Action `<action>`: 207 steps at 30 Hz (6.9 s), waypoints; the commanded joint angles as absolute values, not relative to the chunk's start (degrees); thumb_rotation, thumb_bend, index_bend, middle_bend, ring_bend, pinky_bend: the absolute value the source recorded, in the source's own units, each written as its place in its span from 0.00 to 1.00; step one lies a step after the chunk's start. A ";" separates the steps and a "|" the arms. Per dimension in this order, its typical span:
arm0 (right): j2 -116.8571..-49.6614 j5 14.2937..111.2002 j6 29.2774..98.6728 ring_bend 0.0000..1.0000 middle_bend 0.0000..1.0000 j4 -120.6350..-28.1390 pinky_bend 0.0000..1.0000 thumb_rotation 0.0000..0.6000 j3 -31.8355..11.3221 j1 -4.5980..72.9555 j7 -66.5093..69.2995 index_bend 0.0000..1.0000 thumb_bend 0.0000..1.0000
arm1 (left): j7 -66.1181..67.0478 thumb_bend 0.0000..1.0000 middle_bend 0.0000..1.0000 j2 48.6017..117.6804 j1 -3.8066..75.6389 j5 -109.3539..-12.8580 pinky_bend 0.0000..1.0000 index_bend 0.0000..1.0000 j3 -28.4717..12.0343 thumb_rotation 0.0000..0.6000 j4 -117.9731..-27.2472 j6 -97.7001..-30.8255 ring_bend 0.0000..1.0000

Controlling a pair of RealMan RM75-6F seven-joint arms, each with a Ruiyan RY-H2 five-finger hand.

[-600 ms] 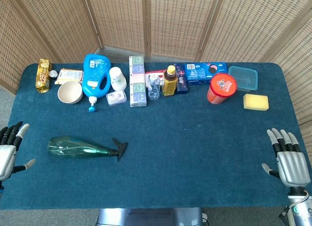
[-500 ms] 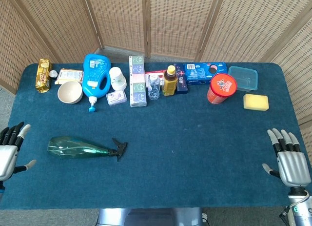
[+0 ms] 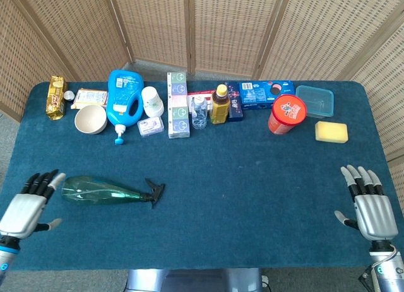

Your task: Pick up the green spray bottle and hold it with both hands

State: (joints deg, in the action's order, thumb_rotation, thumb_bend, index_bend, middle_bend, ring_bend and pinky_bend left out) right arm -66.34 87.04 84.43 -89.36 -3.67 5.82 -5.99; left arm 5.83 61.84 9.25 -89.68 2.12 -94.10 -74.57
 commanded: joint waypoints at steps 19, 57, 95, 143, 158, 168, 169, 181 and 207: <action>-65.01 86.86 84.44 0.00 0.00 -89.39 0.00 1.00 -3.44 5.40 -2.36 0.00 0.00 | 28.45 0.03 0.00 71.39 22.24 -66.98 0.01 0.00 -4.16 1.00 -96.65 -55.71 0.00; -64.03 86.34 84.16 0.00 0.00 -88.77 0.00 1.00 -4.11 5.44 6.75 0.00 0.00 | -10.65 0.12 0.40 69.79 22.00 -84.14 0.56 0.36 -4.25 1.00 -96.61 -66.47 0.40; -51.00 103.85 75.92 0.00 0.00 -109.81 0.03 1.00 -8.88 29.70 76.43 0.00 0.00 | -56.62 0.11 0.39 89.44 33.20 -96.27 0.56 0.34 -3.56 1.00 -83.12 -73.12 0.36; -59.11 94.66 66.83 0.04 0.08 -105.77 0.07 1.00 -10.79 41.83 73.30 0.02 0.00 | -47.84 0.11 0.38 98.36 47.49 -82.90 0.56 0.33 -12.26 1.00 -87.15 -54.90 0.36; -59.40 92.59 65.13 0.39 0.51 -107.31 0.34 1.00 -10.40 42.16 72.28 0.39 0.16 | -47.20 0.10 0.38 98.71 47.87 -82.28 0.56 0.33 -12.73 1.00 -87.59 -54.81 0.36; -59.19 89.54 64.94 0.45 0.69 -110.68 0.38 1.00 -11.04 41.44 66.04 0.66 0.38 | -46.91 0.11 0.38 98.14 47.55 -82.34 0.56 0.33 -12.61 1.00 -88.80 -55.29 0.36; -59.16 89.08 64.91 0.45 0.70 -111.27 0.38 1.00 -11.07 41.27 64.70 0.67 0.43 | -46.97 0.11 0.38 98.04 47.49 -82.42 0.56 0.33 -12.55 1.00 -88.93 -55.38 0.36; -59.42 87.34 65.41 0.46 0.72 -112.79 0.41 1.00 -12.08 40.15 62.11 0.71 0.53 | -48.45 0.10 0.30 97.35 47.08 -83.01 0.56 0.26 -11.83 1.00 -88.88 -55.61 0.33; -58.45 87.48 65.18 0.46 0.74 -112.80 0.41 1.00 -12.73 38.25 60.35 0.73 0.59 | -48.41 0.02 0.00 92.91 44.93 -87.21 0.16 0.00 -7.32 1.00 -86.17 -58.13 0.00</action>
State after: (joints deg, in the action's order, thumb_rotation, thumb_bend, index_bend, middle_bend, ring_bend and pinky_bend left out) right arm -58.46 87.49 65.19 -112.83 -12.73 38.27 60.34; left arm -48.60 93.12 44.83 -87.20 -7.53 -86.18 -58.37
